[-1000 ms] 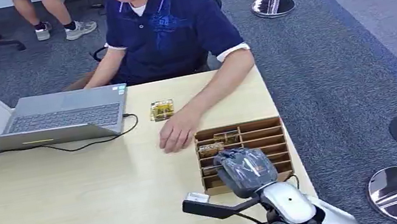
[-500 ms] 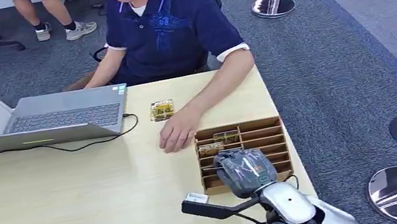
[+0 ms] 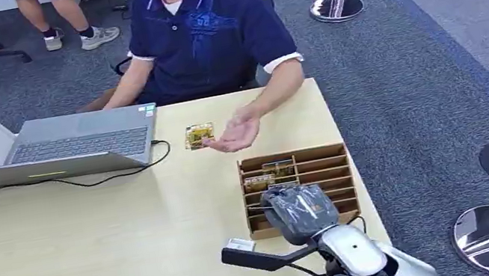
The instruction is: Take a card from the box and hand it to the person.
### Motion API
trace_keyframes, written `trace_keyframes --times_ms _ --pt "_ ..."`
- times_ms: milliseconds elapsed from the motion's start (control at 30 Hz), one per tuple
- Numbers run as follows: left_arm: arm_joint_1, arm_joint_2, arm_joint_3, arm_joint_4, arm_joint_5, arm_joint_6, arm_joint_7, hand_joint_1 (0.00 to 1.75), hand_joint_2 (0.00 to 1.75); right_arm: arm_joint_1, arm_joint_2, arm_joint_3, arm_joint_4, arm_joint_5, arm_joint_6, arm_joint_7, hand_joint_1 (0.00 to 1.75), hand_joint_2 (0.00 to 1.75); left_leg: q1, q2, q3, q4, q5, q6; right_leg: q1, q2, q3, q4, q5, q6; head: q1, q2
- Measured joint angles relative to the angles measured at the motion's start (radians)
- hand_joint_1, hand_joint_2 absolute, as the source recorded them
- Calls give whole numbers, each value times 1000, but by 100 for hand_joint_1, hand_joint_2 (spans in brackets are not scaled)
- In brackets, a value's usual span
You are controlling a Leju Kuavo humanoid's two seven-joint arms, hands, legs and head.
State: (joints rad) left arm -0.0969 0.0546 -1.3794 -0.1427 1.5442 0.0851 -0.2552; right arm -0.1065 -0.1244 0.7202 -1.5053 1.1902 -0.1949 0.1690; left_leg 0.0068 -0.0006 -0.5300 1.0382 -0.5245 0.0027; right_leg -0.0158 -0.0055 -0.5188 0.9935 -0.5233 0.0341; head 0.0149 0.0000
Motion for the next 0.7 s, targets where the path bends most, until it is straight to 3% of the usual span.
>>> trace_keyframes --times_ms 267,700 --pt "0 4 0 0 1 0 4 0 0 0 6 -14 -5 -11 -3 0 164 175 0 0 0 0 0 0 0 0 0 0 0 0 0 0" --pt "1 5 0 0 2 3 5 0 0 -47 6 -153 -187 -93 -75 -2 164 175 0 0 0 0 1 0 0 0 0 0 1 0 0 0"
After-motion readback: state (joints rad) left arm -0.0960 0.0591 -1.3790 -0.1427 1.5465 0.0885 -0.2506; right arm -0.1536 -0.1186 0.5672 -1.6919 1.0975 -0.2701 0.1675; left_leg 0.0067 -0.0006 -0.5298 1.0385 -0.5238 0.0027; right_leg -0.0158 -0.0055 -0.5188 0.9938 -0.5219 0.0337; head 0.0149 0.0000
